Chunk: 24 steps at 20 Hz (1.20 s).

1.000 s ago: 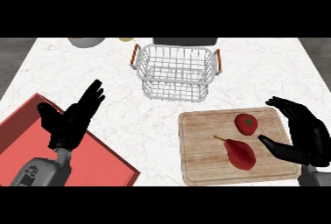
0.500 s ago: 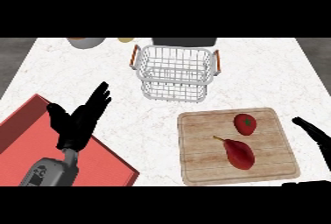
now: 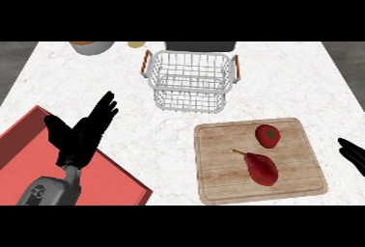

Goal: Pick the pear from the cutting board and place it in the tiered basket

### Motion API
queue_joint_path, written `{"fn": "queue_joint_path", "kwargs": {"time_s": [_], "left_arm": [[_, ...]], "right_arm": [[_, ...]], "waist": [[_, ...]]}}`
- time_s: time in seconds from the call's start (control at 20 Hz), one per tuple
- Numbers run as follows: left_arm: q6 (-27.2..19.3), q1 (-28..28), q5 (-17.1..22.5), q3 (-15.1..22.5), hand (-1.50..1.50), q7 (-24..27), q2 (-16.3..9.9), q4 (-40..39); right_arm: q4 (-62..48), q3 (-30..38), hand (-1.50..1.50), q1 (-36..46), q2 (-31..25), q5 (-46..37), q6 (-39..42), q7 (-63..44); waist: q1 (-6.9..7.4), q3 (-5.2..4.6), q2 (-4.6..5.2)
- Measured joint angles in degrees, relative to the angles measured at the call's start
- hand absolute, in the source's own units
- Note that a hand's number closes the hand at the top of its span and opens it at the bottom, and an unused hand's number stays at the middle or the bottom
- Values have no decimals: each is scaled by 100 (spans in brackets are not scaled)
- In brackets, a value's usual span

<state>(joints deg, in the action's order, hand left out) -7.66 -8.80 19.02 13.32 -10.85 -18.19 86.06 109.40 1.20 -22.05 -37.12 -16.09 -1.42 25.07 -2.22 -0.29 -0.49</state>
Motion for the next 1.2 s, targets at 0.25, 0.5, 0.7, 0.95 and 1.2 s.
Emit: {"fn": "queue_joint_path", "kwargs": {"time_s": [0.25, 0.5, 0.7, 0.95, 1.2], "left_arm": [[49, -65, -81, 23, 0, 35, 87, -66], [72, -102, -201, 58, 0, 99, 264, -184], [163, -72, -215, -2, 0, 33, 248, -90], [269, -115, -278, -145, 0, -26, 328, -89], [354, -73, -405, -245, 0, -93, 444, -4]], "right_arm": [[1385, -778, -150, -483, 283, -980, -43, -1578], [1964, -1552, -150, -491, 655, -2151, 63, -2854], [1742, -2073, -150, -268, 998, -3112, 120, -3537], [1465, -2464, -150, -119, 1354, -3717, 286, -3938], [1092, -2453, -150, -141, 1469, -3860, 280, -3851]], "waist": [[100, 9, 26], [171, 17, 41], [212, 22, 45], [210, 27, 46], [206, 29, 45]]}}
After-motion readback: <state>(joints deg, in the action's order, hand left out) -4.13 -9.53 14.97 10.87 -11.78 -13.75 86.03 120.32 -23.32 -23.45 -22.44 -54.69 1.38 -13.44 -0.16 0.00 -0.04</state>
